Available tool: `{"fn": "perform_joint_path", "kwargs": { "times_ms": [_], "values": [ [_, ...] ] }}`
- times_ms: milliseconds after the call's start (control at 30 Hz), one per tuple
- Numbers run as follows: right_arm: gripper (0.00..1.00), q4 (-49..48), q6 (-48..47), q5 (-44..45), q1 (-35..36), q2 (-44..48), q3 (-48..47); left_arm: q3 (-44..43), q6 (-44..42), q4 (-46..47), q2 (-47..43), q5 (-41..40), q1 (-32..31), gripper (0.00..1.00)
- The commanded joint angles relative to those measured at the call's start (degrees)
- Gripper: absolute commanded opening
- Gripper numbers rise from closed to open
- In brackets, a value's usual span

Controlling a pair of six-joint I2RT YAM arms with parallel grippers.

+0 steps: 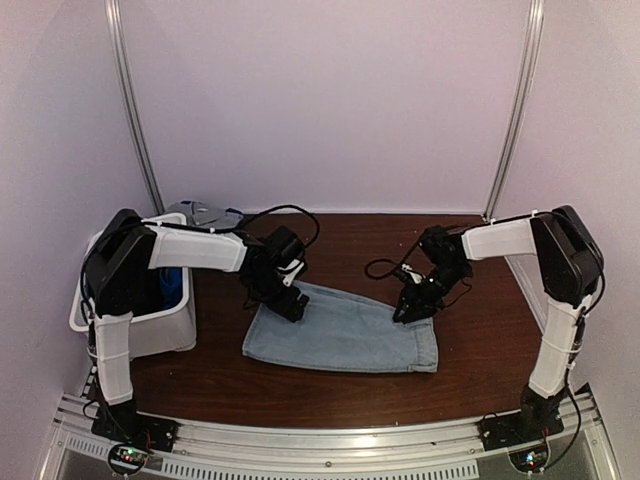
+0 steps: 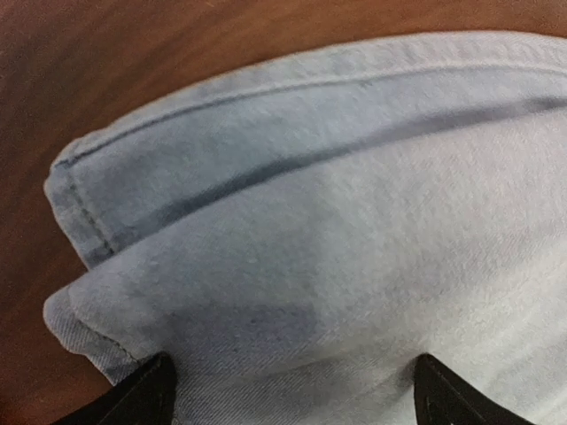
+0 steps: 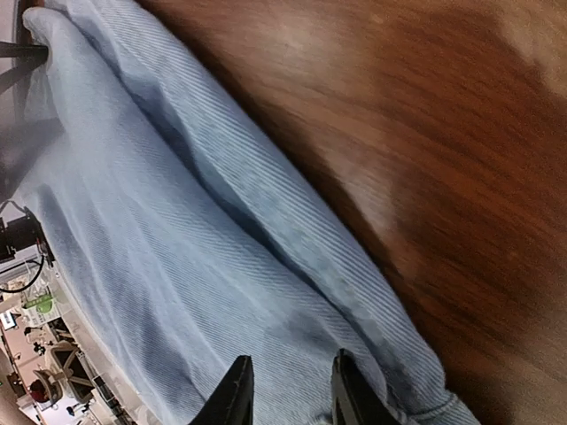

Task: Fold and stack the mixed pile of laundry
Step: Rotate the rectangle-folded skirt at the center of the board.

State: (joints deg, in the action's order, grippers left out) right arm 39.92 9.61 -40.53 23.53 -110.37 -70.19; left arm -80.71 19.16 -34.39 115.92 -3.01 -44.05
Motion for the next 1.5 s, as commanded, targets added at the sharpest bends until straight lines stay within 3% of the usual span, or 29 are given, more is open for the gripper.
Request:
{"fn": "perform_joint_path", "kwargs": {
  "times_ms": [0, 167, 267, 400, 467, 667, 867, 1067, 1233, 1467],
  "values": [
    [0.30, 0.55, -0.53, 2.50, 0.04, 3.54, 6.41, -3.61, 0.84, 1.34, 5.57, -0.92, 2.63, 0.95],
    [0.28, -2.60, 5.35, 0.21, 8.98, 8.38, 16.16, -14.15, -2.04, -0.32, 14.86, -0.85, 5.10, 0.96],
    [0.29, -7.03, 10.96, -6.16, 15.87, 13.23, 20.50, -23.79, -5.16, -1.38, 20.80, 1.36, 6.23, 0.97],
    [0.31, -9.17, 12.98, -9.62, 23.11, 18.92, 18.09, -42.15, -8.01, -7.58, 28.72, 5.45, 7.36, 0.97],
    [0.33, -8.88, 12.58, -7.95, 22.46, 21.54, 15.99, -44.97, -8.74, -7.41, 27.01, 7.09, 7.40, 0.98],
    [0.33, -15.85, 14.87, -9.23, 17.87, 19.45, 12.17, -32.63, -7.85, -4.35, 11.08, 10.09, 7.34, 0.98],
    [0.33, -12.45, 9.33, -7.69, 17.82, 8.45, 2.71, -7.53, -3.21, -0.51, -5.81, 9.30, 6.84, 0.98],
    [0.32, -10.82, 5.66, -9.90, 17.95, 3.46, 3.80, 10.82, 2.49, 5.16, -12.50, 10.03, 5.91, 0.98],
    [0.32, -13.75, 6.83, -10.56, 20.19, 4.40, 10.32, 11.06, 2.68, 8.00, -6.43, 9.91, 5.33, 0.97],
    [0.32, -20.95, 13.32, -11.07, 26.23, 4.95, 14.03, -3.95, -2.32, 5.27, 7.53, 8.64, 5.38, 0.97]
  ]
}}
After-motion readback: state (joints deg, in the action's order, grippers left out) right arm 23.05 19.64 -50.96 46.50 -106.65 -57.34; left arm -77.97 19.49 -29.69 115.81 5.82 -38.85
